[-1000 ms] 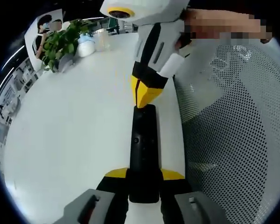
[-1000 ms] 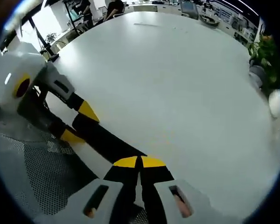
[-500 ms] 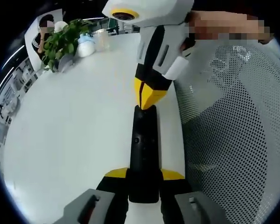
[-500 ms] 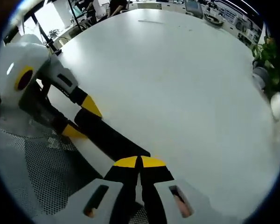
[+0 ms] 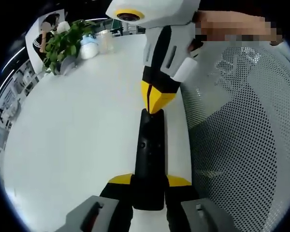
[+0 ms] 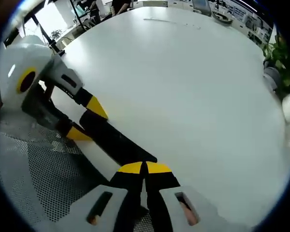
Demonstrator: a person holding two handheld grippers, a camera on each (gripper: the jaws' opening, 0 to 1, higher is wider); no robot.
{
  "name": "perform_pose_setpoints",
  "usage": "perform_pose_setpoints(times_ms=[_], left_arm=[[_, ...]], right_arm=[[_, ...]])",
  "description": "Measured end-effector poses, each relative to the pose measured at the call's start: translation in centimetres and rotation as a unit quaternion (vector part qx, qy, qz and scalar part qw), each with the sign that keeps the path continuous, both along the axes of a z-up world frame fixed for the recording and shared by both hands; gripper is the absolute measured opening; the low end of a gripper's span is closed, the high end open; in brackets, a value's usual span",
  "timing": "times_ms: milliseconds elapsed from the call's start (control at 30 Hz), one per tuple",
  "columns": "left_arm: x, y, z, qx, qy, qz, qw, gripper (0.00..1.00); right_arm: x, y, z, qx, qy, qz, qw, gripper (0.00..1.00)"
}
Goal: Press the specified remote control buttons in sequence, fully releasing each button before pressing the next.
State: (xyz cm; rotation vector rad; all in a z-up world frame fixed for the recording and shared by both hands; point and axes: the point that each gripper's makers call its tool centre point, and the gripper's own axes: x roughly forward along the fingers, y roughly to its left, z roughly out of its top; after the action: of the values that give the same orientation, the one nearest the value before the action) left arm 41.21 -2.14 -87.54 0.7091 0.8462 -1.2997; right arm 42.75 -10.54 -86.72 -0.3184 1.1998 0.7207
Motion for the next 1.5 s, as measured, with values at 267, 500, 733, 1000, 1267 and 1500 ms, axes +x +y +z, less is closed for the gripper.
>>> perform_pose_setpoints(times_ms=[267,500,733,1000,1267,1500], left_arm=[[0.0,0.0,0.0,0.000,0.001,-0.001,1.0000,0.24],[0.0,0.0,0.0,-0.002,-0.001,0.002,1.0000,0.24],[0.0,0.0,0.0,-0.004,-0.001,0.003,1.0000,0.24],[0.0,0.0,0.0,-0.005,-0.002,0.002,1.0000,0.24],[-0.1,0.0,0.0,-0.004,-0.002,0.002,1.0000,0.24],[-0.1,0.1,0.0,-0.004,-0.001,0.003,1.0000,0.25]], right_arm=[[0.0,0.0,0.0,0.007,0.000,0.002,1.0000,0.00],[0.0,0.0,0.0,-0.003,-0.016,0.025,0.9996,0.00],[0.0,0.1,0.0,-0.016,-0.055,0.085,0.9947,0.00],[-0.3,0.0,0.0,-0.005,-0.047,0.079,0.9957,0.00],[-0.9,-0.3,0.0,-0.005,-0.022,0.071,0.9972,0.00],[-1.1,-0.2,0.0,-0.012,-0.029,0.087,0.9957,0.00]])
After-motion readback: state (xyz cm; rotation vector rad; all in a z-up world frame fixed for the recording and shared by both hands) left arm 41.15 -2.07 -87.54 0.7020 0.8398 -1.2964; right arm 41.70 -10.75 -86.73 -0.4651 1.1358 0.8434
